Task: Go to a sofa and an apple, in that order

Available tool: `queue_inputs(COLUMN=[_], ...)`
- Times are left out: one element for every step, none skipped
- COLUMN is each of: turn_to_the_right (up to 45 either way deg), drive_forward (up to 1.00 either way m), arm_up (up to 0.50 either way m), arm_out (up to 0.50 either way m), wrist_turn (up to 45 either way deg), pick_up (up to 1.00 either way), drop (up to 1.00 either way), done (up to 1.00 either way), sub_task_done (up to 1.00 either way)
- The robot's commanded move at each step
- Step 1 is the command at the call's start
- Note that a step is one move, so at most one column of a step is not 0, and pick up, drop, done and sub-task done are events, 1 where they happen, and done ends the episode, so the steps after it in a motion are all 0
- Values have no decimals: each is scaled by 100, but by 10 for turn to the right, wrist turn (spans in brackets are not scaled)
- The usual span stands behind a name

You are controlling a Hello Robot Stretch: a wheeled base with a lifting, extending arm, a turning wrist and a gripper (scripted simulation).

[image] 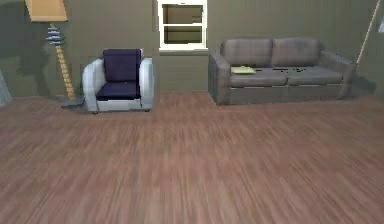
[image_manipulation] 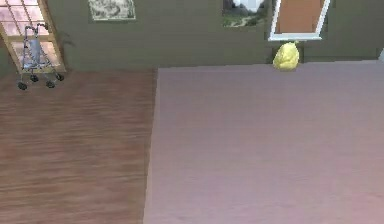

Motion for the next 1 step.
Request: queue_inputs(turn_to_the_right=[0], drive_forward=[100], arm_up=[0], arm_out=[0], wrist_turn=[0], pick_up=[0], drop=[0], done=[0], sub_task_done=[0])
